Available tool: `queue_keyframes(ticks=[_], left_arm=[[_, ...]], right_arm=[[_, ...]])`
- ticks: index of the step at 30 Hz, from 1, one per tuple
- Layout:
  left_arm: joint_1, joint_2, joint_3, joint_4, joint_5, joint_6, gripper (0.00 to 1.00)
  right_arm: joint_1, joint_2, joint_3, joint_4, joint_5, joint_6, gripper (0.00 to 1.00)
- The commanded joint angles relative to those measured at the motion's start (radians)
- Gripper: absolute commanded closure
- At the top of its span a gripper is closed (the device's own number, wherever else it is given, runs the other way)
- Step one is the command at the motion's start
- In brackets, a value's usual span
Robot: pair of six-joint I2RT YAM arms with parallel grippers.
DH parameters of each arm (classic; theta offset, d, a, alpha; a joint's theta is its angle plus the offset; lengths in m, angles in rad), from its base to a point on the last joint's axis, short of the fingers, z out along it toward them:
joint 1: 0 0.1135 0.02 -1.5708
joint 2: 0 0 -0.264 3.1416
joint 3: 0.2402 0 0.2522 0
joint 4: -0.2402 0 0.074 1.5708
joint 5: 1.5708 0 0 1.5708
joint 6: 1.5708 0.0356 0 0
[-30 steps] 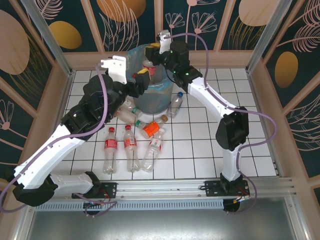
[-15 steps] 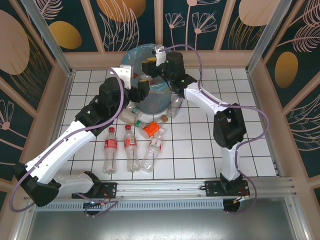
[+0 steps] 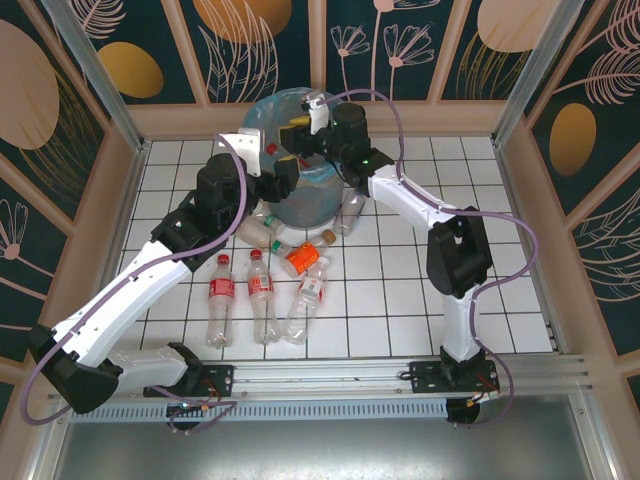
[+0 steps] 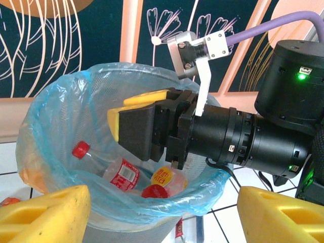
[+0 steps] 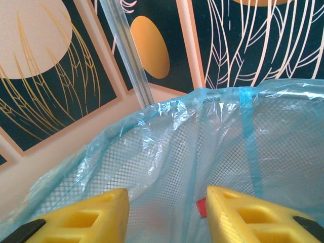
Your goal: Put the plastic bottles in the bin
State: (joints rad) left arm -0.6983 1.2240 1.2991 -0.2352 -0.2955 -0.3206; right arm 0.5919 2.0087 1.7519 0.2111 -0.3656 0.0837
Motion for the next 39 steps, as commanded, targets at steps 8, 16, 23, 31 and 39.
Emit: queue_keyframes(ticks=[8,16,23,31,39], left_arm=[[0.007,0.003,0.072,-0.055,0.049,0.085,0.23],[0.007,-0.024,0.086,-0.232,0.207,0.258,0.23],[0.001,-0.006,-0.024,-0.295,0.327,0.334,0.32],[-0.097,-0.03,-0.235,-0.194,0.4,0.401,0.34],[-0.164,-0.003,-0.368,-0.113,0.413,0.428,0.34]], right_arm=[[0.01,0.017,0.31,-0.245,0.058,0.071,0.54],[0.006,-0.181,0.244,-0.379,0.116,0.152,0.51],[-0.008,-0.538,-0.27,-0.256,0.113,0.23,0.51],[-0.007,-0.895,-0.881,-0.137,0.104,0.364,0.55],[-0.007,-0.897,-1.207,0.0,0.02,0.504,0.52]])
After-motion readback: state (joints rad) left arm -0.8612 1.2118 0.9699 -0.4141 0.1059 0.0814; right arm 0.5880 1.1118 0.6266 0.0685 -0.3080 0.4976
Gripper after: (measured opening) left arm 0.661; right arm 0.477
